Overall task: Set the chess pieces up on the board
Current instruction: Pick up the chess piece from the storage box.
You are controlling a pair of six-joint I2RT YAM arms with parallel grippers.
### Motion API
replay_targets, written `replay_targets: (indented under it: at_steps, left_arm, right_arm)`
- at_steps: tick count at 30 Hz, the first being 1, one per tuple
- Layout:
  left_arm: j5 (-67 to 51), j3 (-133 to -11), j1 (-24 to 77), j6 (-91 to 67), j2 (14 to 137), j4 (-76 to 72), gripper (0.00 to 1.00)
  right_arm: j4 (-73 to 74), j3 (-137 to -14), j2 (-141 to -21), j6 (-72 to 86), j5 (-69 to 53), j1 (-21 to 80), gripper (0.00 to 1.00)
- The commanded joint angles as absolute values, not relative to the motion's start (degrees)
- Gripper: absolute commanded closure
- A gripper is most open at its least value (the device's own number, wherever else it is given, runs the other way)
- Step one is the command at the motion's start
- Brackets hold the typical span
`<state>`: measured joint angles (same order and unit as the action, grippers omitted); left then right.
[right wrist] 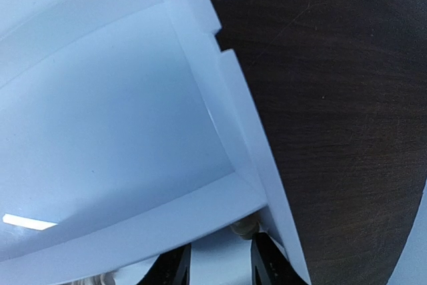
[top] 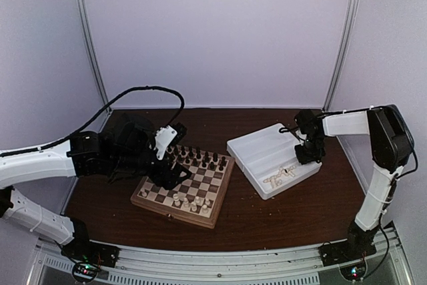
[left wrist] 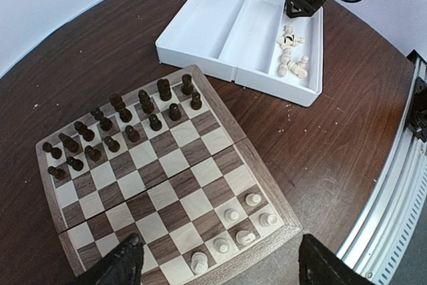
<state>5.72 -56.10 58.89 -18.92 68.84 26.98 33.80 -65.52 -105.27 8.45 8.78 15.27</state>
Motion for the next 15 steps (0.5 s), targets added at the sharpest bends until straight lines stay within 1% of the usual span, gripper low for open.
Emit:
replay_targets:
  at_steps: [1, 7, 10, 15]
  left_arm:
    - [5.0, -58.0, 59.0, -18.3, 69.0, 24.7, 0.2]
    - [4.2, -57.4, 59.0, -19.2, 68.9, 23.9, 0.2]
    - [3.8, -57.5, 59.0, -19.2, 69.1, 23.7, 0.21]
    - [3.4, -57.7, 59.0, -19.1, 69.4, 23.6, 0.21]
  right_arm:
    - [32.7, -67.9, -107.0, 10.0, 9.7, 14.1, 0.65]
    - [34.2, -69.1, -108.7, 9.9, 8.3, 13.9, 0.6]
    - [33.4, -68.5, -108.0, 8.6, 3.2, 13.9, 0.62]
    - [30.8, -65.7, -102.9, 6.5, -7.9, 14.1, 0.65]
